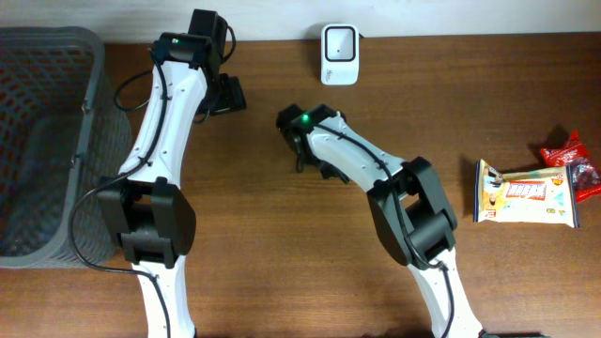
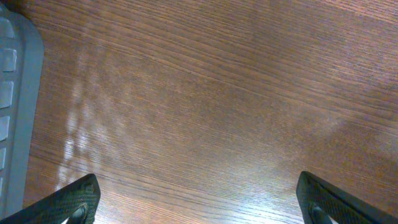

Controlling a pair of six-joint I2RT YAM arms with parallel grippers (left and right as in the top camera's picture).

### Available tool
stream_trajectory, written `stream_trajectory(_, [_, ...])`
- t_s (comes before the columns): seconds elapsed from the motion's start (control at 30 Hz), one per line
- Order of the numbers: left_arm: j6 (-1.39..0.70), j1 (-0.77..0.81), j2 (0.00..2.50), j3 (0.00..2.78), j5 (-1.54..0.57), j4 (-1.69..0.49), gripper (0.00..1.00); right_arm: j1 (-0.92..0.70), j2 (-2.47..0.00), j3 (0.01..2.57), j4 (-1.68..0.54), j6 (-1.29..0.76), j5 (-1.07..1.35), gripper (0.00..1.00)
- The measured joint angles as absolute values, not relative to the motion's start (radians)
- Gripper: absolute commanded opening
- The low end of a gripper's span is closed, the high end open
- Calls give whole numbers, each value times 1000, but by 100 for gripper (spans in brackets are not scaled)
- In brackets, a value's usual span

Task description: Scan the item barcode

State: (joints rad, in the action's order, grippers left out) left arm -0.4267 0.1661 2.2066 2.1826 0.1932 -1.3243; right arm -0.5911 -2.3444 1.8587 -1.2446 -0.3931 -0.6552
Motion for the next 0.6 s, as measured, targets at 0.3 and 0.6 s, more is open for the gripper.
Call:
stream_trajectory(0.3, [-427, 166, 2207, 2183, 191, -1324, 99, -577, -2360, 2083, -1439, -392, -523, 63])
stream_trajectory(0.6, [-408, 166, 2207, 2183, 187, -1327, 98, -386, -2362, 2529, -1685, -355, -190, 98])
